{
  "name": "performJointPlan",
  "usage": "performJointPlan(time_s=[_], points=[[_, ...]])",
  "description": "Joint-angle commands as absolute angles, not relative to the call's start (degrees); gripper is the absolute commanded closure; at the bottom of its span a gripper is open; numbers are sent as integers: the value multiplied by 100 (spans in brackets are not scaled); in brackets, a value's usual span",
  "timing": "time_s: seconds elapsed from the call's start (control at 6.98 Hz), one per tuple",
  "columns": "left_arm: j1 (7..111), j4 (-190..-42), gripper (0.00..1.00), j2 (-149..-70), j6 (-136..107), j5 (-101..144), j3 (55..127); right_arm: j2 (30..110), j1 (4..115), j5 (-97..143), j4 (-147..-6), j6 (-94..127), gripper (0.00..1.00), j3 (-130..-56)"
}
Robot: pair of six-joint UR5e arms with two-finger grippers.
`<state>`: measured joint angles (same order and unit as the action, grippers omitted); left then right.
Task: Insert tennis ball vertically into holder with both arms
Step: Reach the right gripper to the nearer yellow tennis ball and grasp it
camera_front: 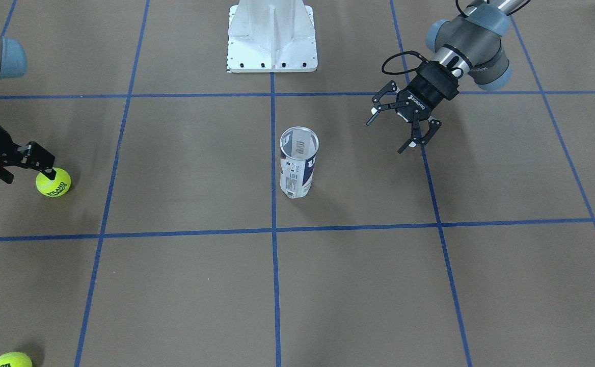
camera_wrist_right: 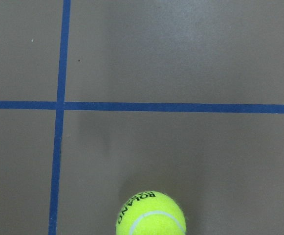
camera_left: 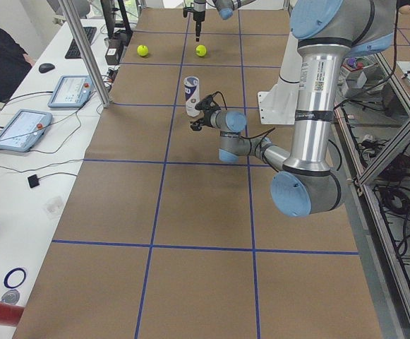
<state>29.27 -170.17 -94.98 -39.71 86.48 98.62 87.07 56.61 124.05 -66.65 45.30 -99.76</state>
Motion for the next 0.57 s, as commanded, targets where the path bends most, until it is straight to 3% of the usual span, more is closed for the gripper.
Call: performJointPlan(time_s=[0.0,0.43], points=[[2927,-16989,1,-9501,-3964,8648,9853,8526,5467,12322,-6653,4492,1,-9652],[2927,-16989,1,-9501,-3955,8648,9800,8525,5458,12305,-6688,4342,1,-9536]])
